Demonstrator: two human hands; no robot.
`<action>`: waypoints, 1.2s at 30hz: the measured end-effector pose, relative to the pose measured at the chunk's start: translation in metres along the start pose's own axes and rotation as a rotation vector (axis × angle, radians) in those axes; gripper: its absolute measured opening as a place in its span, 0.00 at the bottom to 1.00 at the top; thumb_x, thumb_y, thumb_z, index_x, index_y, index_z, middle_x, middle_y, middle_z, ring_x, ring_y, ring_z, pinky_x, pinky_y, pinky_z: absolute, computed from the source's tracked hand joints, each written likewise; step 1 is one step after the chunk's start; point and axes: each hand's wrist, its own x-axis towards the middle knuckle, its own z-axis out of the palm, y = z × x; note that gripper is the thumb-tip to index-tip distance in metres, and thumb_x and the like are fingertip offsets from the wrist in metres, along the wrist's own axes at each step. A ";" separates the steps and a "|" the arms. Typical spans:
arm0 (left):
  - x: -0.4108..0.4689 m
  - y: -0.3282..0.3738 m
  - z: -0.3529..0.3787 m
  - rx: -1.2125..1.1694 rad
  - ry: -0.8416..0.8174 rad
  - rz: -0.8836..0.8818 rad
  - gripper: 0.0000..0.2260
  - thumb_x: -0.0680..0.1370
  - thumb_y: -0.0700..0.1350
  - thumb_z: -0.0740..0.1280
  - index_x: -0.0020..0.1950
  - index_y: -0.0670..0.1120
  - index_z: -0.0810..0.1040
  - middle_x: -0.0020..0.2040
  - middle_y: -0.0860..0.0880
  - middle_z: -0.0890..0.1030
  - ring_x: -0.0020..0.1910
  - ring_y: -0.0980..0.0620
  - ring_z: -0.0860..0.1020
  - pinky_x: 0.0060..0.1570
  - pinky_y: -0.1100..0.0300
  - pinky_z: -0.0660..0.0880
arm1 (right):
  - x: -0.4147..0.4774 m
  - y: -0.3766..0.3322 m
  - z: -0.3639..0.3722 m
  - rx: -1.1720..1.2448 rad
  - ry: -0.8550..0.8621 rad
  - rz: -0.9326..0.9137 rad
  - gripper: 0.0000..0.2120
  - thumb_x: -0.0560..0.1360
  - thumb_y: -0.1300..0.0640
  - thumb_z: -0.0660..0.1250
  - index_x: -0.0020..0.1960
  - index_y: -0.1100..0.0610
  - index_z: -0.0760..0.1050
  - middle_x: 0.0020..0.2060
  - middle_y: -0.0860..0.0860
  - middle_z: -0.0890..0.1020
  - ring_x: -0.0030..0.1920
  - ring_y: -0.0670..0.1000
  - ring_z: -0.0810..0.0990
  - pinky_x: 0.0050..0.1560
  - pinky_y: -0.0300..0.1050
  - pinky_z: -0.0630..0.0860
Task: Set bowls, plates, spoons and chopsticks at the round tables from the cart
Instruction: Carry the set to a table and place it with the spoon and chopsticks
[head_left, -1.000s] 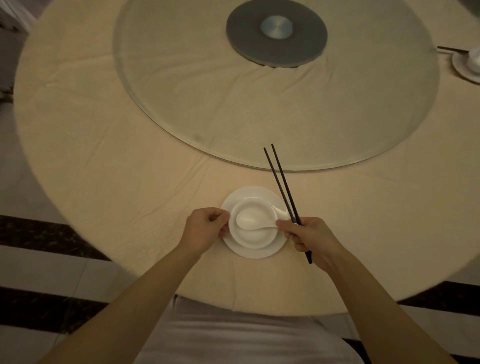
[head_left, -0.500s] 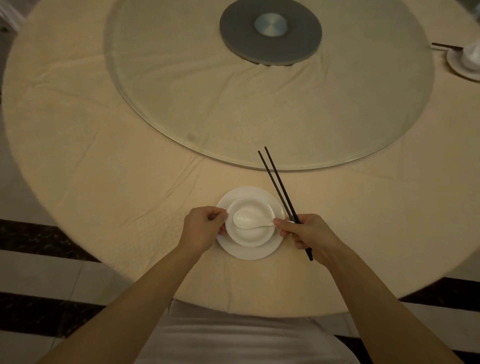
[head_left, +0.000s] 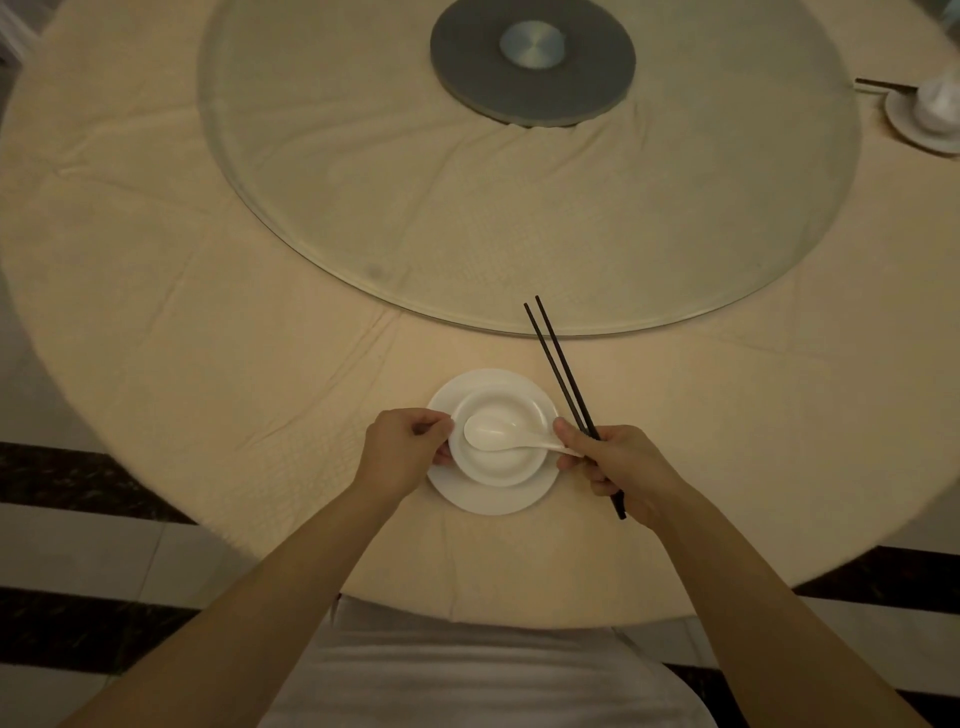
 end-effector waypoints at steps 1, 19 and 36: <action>0.000 0.000 0.000 -0.006 -0.003 -0.005 0.05 0.78 0.41 0.70 0.47 0.44 0.87 0.36 0.48 0.86 0.35 0.51 0.85 0.44 0.57 0.81 | 0.000 0.000 0.000 0.001 0.016 0.001 0.34 0.58 0.34 0.78 0.47 0.63 0.84 0.40 0.56 0.87 0.25 0.45 0.65 0.24 0.38 0.64; -0.066 0.030 0.062 0.107 -0.736 -0.044 0.13 0.82 0.50 0.66 0.55 0.41 0.82 0.46 0.45 0.85 0.35 0.51 0.83 0.28 0.60 0.77 | -0.050 0.031 0.002 0.444 0.046 -0.119 0.12 0.85 0.57 0.58 0.48 0.61 0.76 0.35 0.55 0.81 0.34 0.50 0.78 0.39 0.44 0.75; -0.085 0.014 0.088 -0.150 -0.891 -0.218 0.06 0.81 0.42 0.67 0.55 0.41 0.80 0.44 0.39 0.85 0.40 0.44 0.85 0.35 0.56 0.82 | -0.069 0.062 0.015 0.059 0.093 -0.131 0.19 0.82 0.43 0.60 0.44 0.55 0.79 0.34 0.49 0.83 0.38 0.46 0.81 0.39 0.39 0.75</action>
